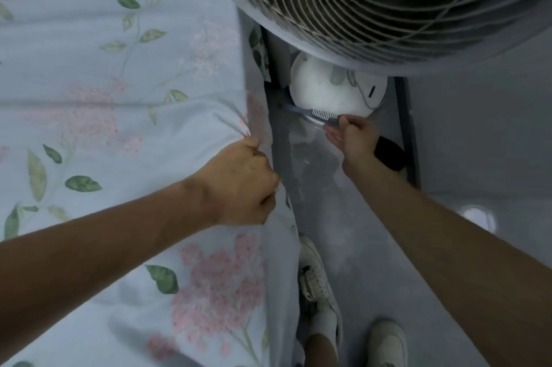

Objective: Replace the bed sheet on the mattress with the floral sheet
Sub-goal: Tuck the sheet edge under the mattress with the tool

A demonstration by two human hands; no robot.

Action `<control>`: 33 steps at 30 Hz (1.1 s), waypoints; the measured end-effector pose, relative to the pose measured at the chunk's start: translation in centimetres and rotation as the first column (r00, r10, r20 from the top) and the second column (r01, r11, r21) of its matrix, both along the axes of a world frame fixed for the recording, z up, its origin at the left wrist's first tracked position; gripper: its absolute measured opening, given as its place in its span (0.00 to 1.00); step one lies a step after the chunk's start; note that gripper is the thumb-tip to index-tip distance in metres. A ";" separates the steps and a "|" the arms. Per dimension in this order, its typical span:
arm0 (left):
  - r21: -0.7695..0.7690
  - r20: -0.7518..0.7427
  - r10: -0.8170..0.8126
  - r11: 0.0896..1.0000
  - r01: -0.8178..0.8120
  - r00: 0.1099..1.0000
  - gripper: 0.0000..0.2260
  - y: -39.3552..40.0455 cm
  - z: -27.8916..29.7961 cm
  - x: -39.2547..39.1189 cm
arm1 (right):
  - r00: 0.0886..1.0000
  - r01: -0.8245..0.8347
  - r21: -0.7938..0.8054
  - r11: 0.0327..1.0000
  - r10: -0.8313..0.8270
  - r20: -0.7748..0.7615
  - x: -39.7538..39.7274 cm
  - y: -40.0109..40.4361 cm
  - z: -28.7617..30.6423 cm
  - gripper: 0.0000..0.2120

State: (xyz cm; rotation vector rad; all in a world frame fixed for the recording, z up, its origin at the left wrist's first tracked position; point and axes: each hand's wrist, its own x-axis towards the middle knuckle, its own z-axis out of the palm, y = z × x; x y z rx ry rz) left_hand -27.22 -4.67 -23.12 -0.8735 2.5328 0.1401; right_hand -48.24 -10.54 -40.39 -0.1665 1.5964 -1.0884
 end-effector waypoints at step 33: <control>0.170 0.028 -0.131 0.977 0.125 0.991 0.26 19.7 0.5 -1.8 | 0.954 -0.184 0.094 0.978 0.201 -0.221 -1.0 29.8 4.2 0.09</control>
